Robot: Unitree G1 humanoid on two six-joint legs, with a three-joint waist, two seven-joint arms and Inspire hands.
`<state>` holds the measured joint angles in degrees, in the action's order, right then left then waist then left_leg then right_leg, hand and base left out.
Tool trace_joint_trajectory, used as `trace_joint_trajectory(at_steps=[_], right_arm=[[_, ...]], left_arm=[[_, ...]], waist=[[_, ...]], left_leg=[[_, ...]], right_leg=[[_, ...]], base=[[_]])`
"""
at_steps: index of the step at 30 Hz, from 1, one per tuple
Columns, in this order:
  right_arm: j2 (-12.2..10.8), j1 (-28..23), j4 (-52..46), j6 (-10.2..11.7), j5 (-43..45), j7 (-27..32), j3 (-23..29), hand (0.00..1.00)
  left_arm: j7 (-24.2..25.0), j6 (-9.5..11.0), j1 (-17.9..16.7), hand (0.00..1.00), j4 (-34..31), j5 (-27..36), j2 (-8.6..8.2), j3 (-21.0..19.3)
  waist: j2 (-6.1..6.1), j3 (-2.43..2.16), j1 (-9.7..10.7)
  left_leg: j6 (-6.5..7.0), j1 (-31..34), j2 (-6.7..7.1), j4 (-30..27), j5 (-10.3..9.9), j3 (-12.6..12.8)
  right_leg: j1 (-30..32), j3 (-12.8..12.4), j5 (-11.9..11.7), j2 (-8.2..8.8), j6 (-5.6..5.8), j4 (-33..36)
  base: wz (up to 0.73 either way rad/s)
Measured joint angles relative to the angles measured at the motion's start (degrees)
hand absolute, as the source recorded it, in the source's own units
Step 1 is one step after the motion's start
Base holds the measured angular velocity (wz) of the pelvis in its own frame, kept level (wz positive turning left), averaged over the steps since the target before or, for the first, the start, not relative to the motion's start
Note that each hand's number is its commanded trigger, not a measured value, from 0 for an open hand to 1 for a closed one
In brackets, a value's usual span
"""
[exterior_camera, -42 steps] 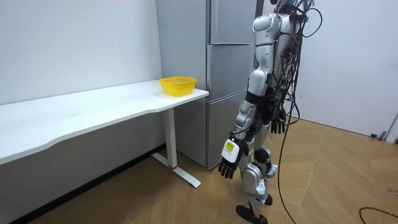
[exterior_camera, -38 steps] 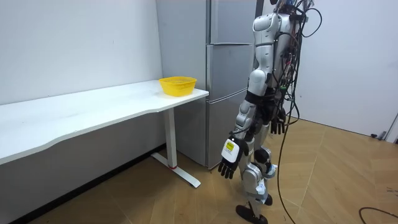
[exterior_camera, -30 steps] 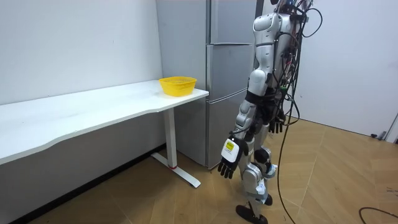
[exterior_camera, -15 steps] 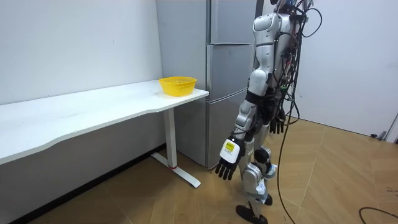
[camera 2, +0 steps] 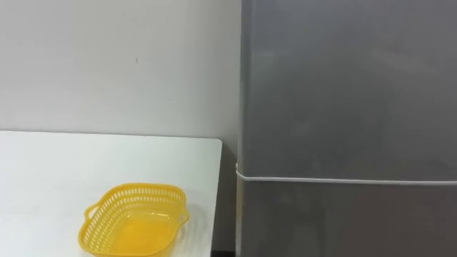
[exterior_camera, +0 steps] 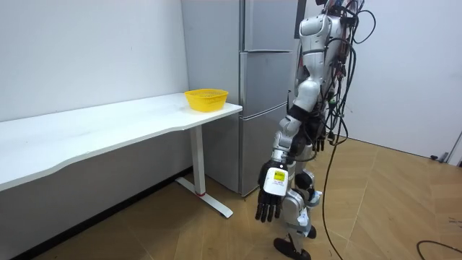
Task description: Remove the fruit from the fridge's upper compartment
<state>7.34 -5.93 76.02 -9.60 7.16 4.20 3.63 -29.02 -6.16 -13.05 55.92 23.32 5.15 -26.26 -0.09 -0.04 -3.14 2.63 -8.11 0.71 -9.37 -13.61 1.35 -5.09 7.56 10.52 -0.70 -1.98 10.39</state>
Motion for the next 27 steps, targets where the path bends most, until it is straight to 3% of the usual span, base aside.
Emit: trace_joint_trajectory(at_steps=[3,7,11,14,18,22,27], right_arm=[[0.19,0.32,-0.82,0.37,-0.17,0.09,2.22,0.00],[0.47,0.39,-2.21,2.52,-0.17,0.62,2.19,0.00],[1.16,0.20,-3.87,4.25,-1.16,1.56,2.26,0.00],[1.20,-0.58,-4.20,5.13,-0.08,2.12,2.14,0.00],[1.19,-1.14,-4.22,5.39,-0.54,2.17,2.14,0.00],[1.16,-1.41,-3.20,6.06,0.63,2.03,2.17,0.00],[1.16,-2.14,-2.95,6.22,1.45,0.56,2.19,0.00]], left_arm=[[-6.39,1.14,0.42,0.00,-6.82,3.35,0.30,-3.92],[-16.26,4.99,1.18,0.00,-20.25,6.12,0.69,-3.40],[-23.35,8.70,2.40,0.00,-31.17,5.54,0.89,-3.19],[-28.39,10.49,3.33,0.00,-41.58,0.66,0.89,-3.26],[-30.54,11.65,3.50,0.00,-52.00,-1.96,1.02,-2.88],[-30.30,12.04,3.56,0.00,-60.90,-4.02,2.43,-2.81],[-26.95,13.43,3.57,0.00,-71.45,-6.16,2.55,-2.66]], waist=[[0.09,0.01,-0.48],[0.27,-0.08,-0.34],[0.89,-0.41,-0.56],[1.10,-0.56,-0.40],[1.12,-0.52,-0.44],[1.17,-0.35,-0.11],[0.82,0.43,0.67]], left_leg=[[0.00,-0.33,0.02,0.14,0.00,-0.31],[-0.01,0.10,0.18,-0.04,0.00,-1.32],[0.00,0.75,0.23,-0.18,0.02,-1.32],[0.01,0.47,0.22,-0.17,0.02,-1.53],[0.02,0.49,0.30,-0.29,0.03,-1.59],[0.02,0.37,0.33,-0.24,0.03,-1.42],[0.02,0.15,0.39,-0.25,0.03,-1.56]], right_leg=[[-0.35,0.11,0.12,-0.04,-0.05,0.19],[-0.35,0.73,0.12,0.01,-0.06,0.07],[0.39,0.96,0.11,0.03,-0.05,0.25],[0.16,1.34,0.14,0.12,-0.07,0.32],[0.07,1.31,0.13,0.19,-0.06,0.31],[-0.13,0.80,0.16,0.19,-0.03,0.26],[-0.44,0.46,0.24,0.20,0.06,0.22]], base=[[0.05],[0.09],[-0.02],[0.00],[0.00],[-0.01],[0.01]])
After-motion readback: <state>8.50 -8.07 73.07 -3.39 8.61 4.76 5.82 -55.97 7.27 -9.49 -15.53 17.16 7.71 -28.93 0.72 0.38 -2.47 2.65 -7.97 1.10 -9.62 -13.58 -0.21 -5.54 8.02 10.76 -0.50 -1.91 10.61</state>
